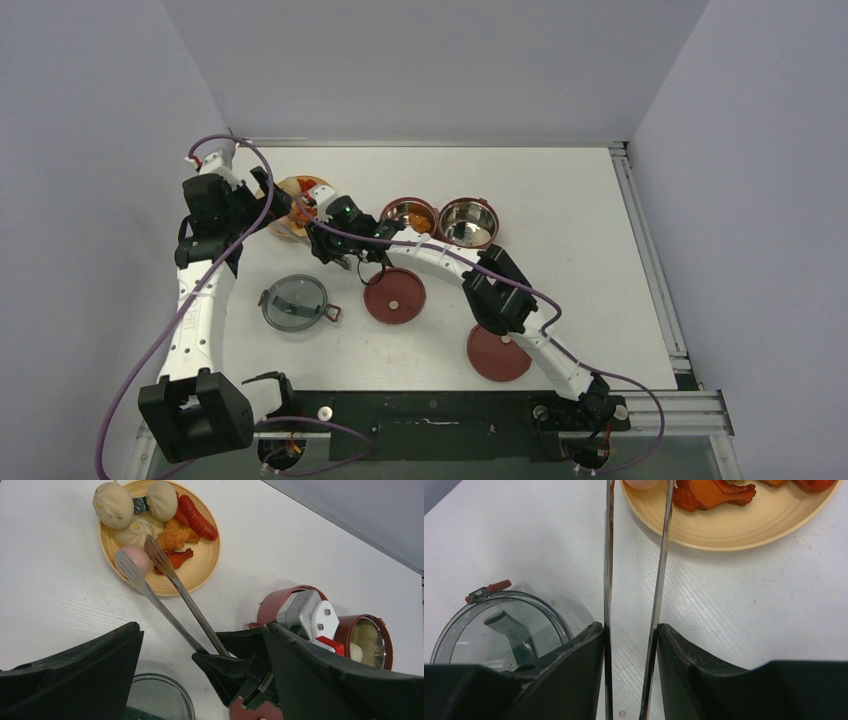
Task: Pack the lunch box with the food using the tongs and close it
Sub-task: Pick up the fake food from the plate.
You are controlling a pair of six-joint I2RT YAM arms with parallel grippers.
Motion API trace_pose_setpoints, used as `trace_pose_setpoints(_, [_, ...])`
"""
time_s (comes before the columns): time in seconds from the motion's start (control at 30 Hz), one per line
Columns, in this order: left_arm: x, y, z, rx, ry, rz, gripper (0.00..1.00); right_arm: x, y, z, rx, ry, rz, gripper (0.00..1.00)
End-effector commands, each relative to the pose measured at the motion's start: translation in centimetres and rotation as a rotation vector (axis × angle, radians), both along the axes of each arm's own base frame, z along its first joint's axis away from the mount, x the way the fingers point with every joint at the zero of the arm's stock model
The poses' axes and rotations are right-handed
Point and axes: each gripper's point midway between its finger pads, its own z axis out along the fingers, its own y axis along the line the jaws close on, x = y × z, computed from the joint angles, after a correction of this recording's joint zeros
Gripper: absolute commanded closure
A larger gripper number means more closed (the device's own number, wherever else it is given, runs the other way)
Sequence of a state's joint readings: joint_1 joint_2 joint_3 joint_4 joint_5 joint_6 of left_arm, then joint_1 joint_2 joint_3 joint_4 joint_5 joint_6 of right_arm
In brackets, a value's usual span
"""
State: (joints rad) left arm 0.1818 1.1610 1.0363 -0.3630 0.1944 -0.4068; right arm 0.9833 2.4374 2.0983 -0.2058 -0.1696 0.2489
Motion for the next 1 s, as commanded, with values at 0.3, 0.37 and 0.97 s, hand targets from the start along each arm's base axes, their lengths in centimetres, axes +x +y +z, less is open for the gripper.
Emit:
trace_pose_setpoints(0.3, [0.3,-0.1,2.1,0.013,-0.070,-0.008,0.04,0.3,1.2,2.3,0.074,-0.010,0.009,0.58])
trace_pose_setpoints(0.37, [0.3,-0.1,2.1,0.013,-0.071,-0.008,0.04,0.5,1.3,2.5,0.084,-0.012,0.002,0.62])
trace_pose_setpoints(0.97, [0.2,-0.2,2.1,0.012,-0.072,-0.009,0.04,0.1,0.2,7.6,0.225,-0.003,-0.017,0.71])
